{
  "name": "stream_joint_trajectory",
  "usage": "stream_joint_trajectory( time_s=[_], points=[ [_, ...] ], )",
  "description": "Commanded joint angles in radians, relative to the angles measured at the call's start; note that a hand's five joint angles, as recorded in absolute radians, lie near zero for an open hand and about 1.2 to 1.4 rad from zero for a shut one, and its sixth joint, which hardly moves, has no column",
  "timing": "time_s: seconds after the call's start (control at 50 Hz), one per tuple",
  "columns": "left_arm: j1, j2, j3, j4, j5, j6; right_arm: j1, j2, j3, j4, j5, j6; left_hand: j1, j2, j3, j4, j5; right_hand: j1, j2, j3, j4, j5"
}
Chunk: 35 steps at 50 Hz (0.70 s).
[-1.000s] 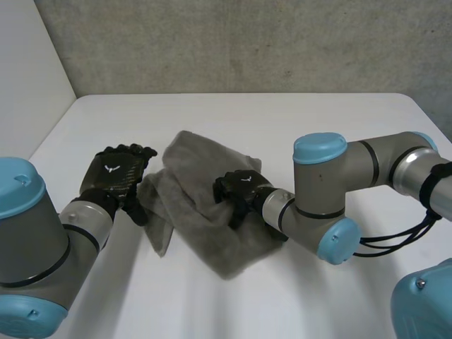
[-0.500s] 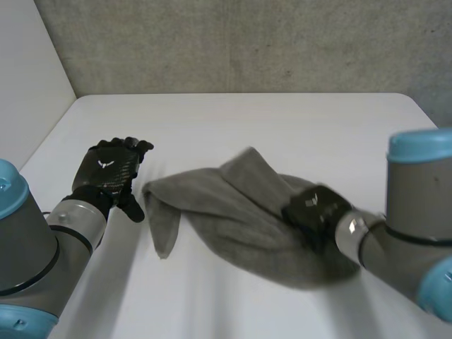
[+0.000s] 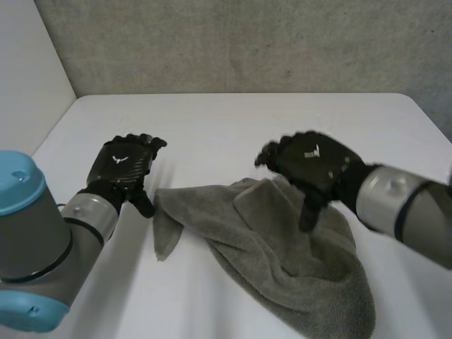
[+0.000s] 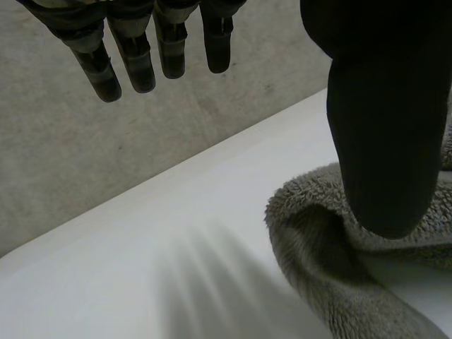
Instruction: Fold the towel.
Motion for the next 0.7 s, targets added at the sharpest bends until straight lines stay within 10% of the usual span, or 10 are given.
stream_joint_trajectory(
  time_s=[0.02, 0.3, 0.42, 0.56, 0.7],
  points=[
    [0.001, -0.081, 0.071, -0.013, 0.016, 0.003, 0.016, 0.245, -0.231, 0.0, 0.007, 0.034, 0.043, 0.045, 0.044, 0.045, 0.042, -0.058, -0.07, -0.067, -0.081, -0.059],
    [-0.047, -0.276, 0.298, -0.252, 0.016, 0.123, 0.051, 0.621, -0.587, 0.036, 0.047, 0.031, 0.087, 0.089, 0.088, 0.089, 0.086, 0.04, 0.028, 0.032, 0.017, 0.039],
    [-0.056, -0.334, 0.369, -0.324, 0.015, 0.124, 0.051, 0.742, -0.685, 0.108, 0.049, 0.029, 0.488, 0.49, 0.489, 0.489, 0.487, 0.184, 0.172, 0.175, 0.161, 0.183],
    [-0.072, -0.358, 0.462, -0.335, 0.018, 0.13, 0.051, 0.788, -0.831, 0.154, 0.089, 0.032, 1.179, 1.181, 1.18, 1.18, 1.178, 1.163, 1.151, 1.154, 1.14, 1.162],
    [-0.062, -0.345, 0.71, -0.234, -0.017, 0.147, 0.04, 0.651, -0.903, -0.098, 0.223, 0.043, 1.179, 1.181, 1.18, 1.18, 1.178, 1.163, 1.151, 1.155, 1.14, 1.162]
  ],
)
